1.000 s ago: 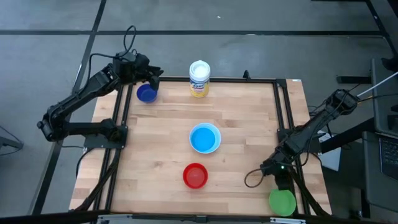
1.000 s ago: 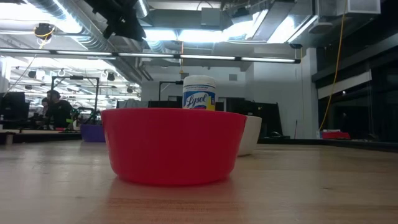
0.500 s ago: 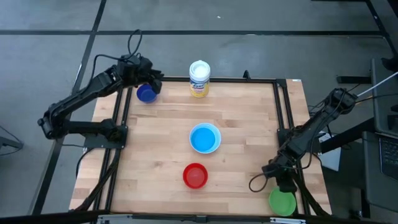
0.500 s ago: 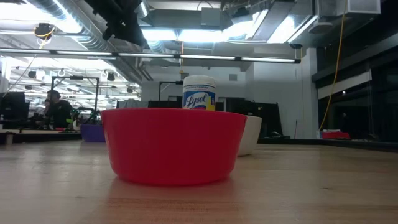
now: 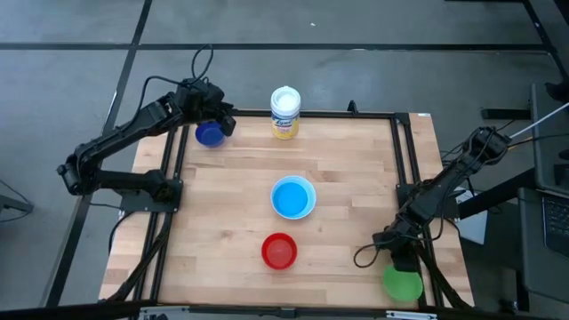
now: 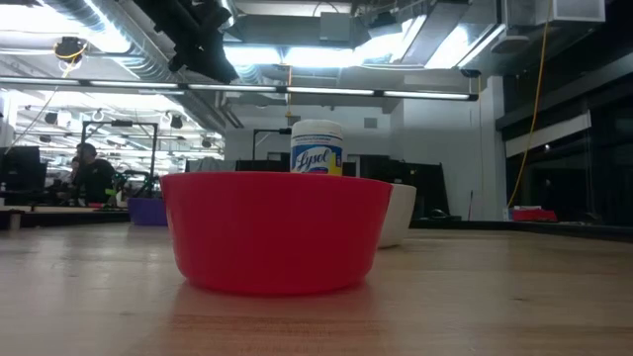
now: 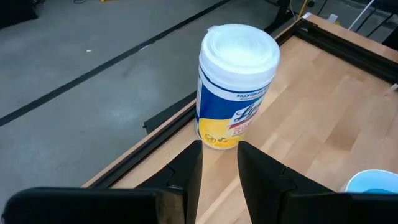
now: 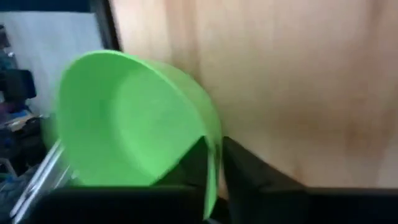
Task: Nest bowls inside each other
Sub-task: Stack the green bowl on top of the blue bowl
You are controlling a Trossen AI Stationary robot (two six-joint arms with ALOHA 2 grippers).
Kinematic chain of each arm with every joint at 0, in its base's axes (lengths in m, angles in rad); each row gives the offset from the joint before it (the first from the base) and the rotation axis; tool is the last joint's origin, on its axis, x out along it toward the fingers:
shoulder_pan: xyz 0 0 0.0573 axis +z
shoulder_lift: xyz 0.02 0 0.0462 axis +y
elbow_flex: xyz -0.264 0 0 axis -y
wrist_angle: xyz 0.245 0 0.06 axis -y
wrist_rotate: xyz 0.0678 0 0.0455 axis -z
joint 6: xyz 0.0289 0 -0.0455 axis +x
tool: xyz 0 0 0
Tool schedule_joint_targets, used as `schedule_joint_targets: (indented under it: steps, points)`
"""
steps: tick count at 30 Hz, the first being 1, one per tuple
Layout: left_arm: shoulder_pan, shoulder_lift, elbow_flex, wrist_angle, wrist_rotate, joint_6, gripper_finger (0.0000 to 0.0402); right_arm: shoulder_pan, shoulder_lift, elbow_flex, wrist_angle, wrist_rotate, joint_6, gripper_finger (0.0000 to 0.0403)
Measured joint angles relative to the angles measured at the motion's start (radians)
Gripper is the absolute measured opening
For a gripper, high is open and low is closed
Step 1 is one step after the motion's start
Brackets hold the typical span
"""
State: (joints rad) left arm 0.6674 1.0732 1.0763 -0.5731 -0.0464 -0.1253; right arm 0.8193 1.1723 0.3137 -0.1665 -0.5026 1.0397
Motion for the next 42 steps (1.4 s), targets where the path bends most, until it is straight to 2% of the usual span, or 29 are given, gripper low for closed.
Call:
schedule_joint_targets:
  steps: [2, 6, 10, 17, 22, 30, 37, 42]
  points:
    - [0.000, 0.009, 0.000, 0.000, 0.011, 0.000, 0.0098, -0.012, 0.001, -0.009, -0.002, 0.010, 0.000, 0.0014]
    - [0.000, 0.021, 0.000, 0.005, 0.014, 0.000, 0.0098, -0.069, 0.000, -0.014, 0.008, 0.029, 0.000, 0.0006]
    - [0.000, 0.023, 0.000, 0.044, 0.014, -0.003, 0.0098, -0.171, -0.009, -0.015, 0.027, 0.065, -0.008, 0.0005]
    - [-0.007, 0.023, 0.000, 0.081, 0.039, -0.019, 0.0098, -0.458, -0.062, 0.004, 0.180, 0.212, -0.027, 0.0003]
    - [-0.029, 0.023, 0.000, 0.083, 0.040, -0.014, 0.0098, -0.678, -0.067, 0.099, 0.291, 0.246, -0.132, 0.0002]
    - [-0.074, 0.023, 0.000, 0.083, 0.041, -0.007, 0.0098, -0.901, -0.062, 0.233, 0.619, 0.255, -0.201, 0.0002]
    - [-0.110, 0.023, 0.000, 0.107, 0.040, -0.003, 0.0098, -0.993, -0.061, 0.237, 1.141, 0.246, -0.207, 0.0002]
    - [-0.124, 0.023, 0.000, 0.146, 0.040, -0.003, 0.0098, -1.029, -0.061, 0.237, 1.464, 0.170, -0.159, 0.0002]
